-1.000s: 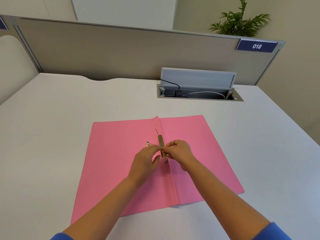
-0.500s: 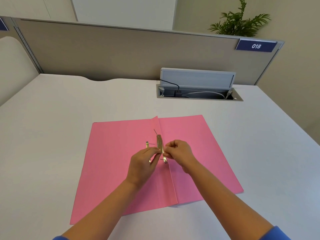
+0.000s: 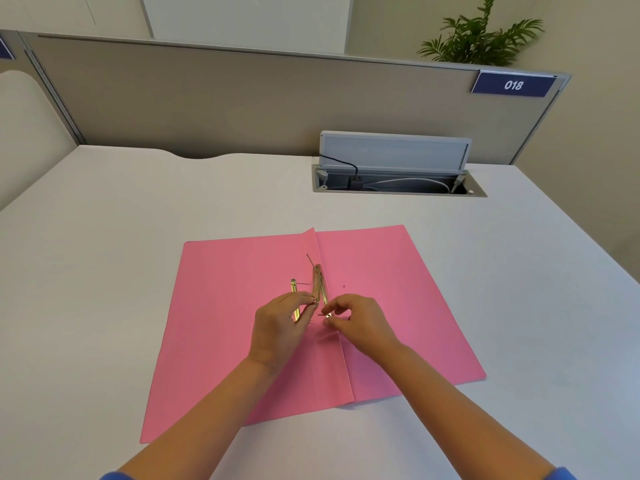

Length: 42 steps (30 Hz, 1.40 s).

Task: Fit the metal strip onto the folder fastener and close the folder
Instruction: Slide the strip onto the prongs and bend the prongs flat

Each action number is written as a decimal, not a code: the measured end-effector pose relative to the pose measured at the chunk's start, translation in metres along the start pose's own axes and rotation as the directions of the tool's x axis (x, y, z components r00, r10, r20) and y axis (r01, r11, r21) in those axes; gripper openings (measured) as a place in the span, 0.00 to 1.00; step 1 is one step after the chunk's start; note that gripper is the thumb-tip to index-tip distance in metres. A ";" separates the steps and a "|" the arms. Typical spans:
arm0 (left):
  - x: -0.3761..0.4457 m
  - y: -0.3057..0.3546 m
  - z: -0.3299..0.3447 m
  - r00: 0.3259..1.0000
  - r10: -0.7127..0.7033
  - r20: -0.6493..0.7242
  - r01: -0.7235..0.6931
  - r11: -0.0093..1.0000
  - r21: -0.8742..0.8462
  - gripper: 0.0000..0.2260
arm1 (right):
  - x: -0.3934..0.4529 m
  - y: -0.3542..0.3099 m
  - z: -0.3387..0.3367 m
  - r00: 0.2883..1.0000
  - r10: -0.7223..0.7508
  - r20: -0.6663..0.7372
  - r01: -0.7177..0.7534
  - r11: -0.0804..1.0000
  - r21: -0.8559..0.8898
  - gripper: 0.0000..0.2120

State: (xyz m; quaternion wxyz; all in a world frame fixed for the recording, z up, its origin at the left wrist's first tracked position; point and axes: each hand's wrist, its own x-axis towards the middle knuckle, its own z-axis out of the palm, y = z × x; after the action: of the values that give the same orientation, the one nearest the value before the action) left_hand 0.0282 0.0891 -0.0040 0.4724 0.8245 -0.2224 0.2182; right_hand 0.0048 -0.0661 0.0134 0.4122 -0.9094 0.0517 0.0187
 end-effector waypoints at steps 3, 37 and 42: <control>-0.001 -0.002 -0.001 0.999 -0.035 0.004 0.035 0.999 -0.021 0.05 | 0.002 -0.001 0.003 1.000 -0.020 0.005 0.020 1.000 -0.013 0.05; -0.002 -0.003 -0.002 0.997 -0.064 0.036 0.066 0.997 -0.045 0.05 | 0.013 -0.006 0.010 0.996 0.041 -0.078 -0.039 0.999 0.023 0.05; -0.002 0.000 -0.002 0.997 0.047 0.058 -0.049 0.998 0.049 0.05 | 0.013 -0.007 0.009 0.996 0.057 -0.072 -0.054 0.997 0.051 0.05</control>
State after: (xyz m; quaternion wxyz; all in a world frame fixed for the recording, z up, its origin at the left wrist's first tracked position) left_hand 0.0257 0.0909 -0.0041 0.4396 0.8364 -0.2500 0.2115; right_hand 0.0188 -0.0559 0.0111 0.4314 -0.8974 0.0926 -0.0047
